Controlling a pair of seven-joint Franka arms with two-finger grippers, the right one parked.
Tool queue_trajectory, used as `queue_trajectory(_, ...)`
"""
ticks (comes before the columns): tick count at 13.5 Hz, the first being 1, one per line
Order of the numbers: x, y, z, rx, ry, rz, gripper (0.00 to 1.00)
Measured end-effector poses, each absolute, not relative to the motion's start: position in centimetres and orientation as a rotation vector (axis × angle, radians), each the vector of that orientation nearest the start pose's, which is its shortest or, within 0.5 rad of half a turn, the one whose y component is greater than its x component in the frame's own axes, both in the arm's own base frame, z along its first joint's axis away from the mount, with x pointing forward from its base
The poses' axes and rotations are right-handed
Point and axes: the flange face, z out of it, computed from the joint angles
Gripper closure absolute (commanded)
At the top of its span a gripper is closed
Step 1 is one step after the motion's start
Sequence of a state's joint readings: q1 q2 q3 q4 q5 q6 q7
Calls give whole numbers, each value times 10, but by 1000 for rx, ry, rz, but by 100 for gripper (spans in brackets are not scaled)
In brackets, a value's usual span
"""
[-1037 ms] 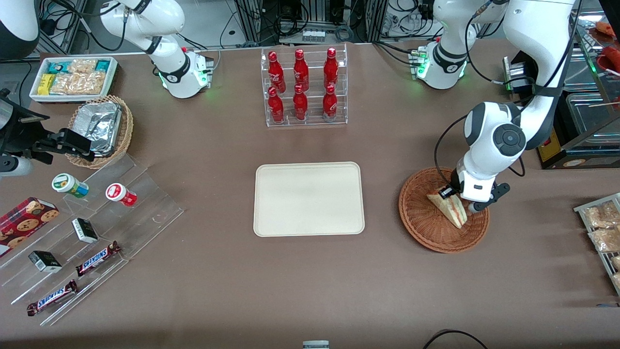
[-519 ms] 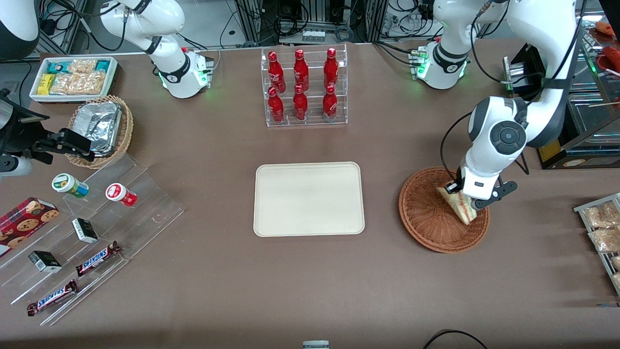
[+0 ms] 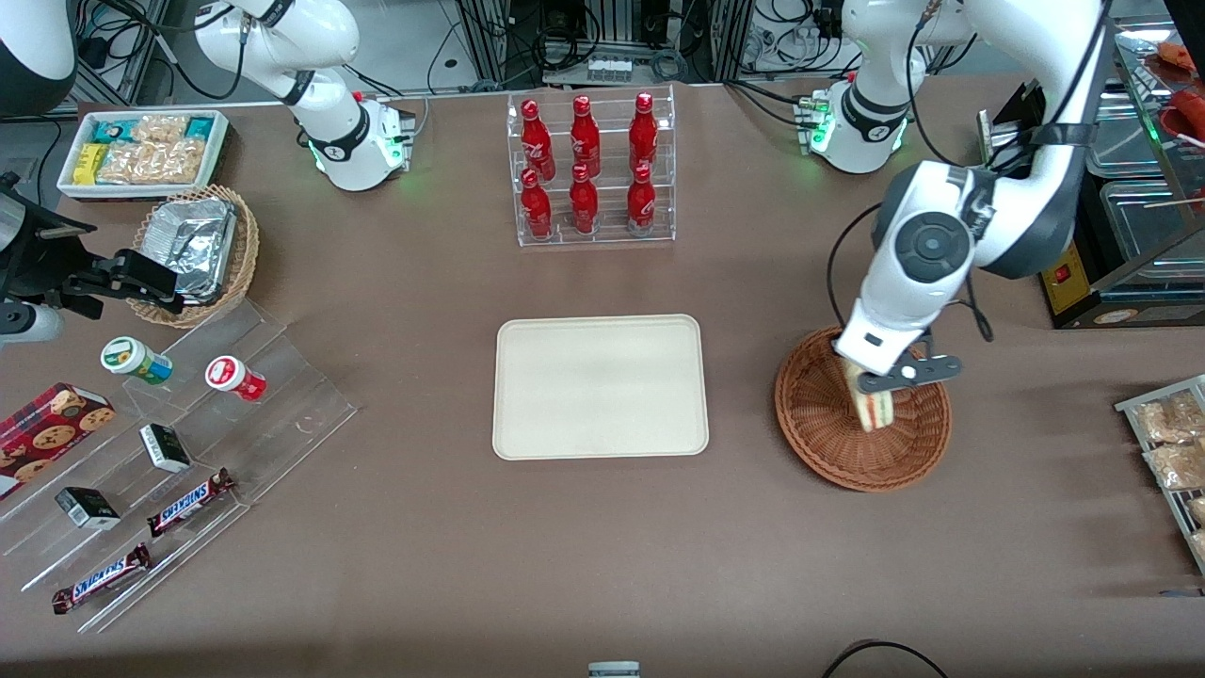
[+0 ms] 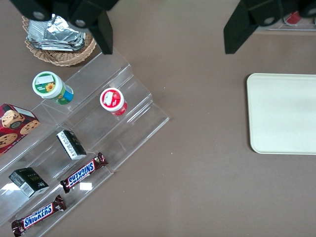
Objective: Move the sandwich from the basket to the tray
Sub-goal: 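Lift the sandwich and carry it with the left gripper over the tray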
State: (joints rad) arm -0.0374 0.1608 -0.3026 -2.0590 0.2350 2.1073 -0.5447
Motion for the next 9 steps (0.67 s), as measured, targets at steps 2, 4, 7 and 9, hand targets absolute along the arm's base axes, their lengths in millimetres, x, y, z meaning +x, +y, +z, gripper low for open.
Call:
queue_trajectory(2, 529, -206, 353, -2974, 16, 42, 100)
queue_trajectory(4, 519, -243, 344, -2994, 98, 69, 100)
queue_trajectory(7, 506, -299, 331, -3039, 204, 122, 100)
queue_trajectory(9, 499, -334, 327, -3074, 261, 151, 100)
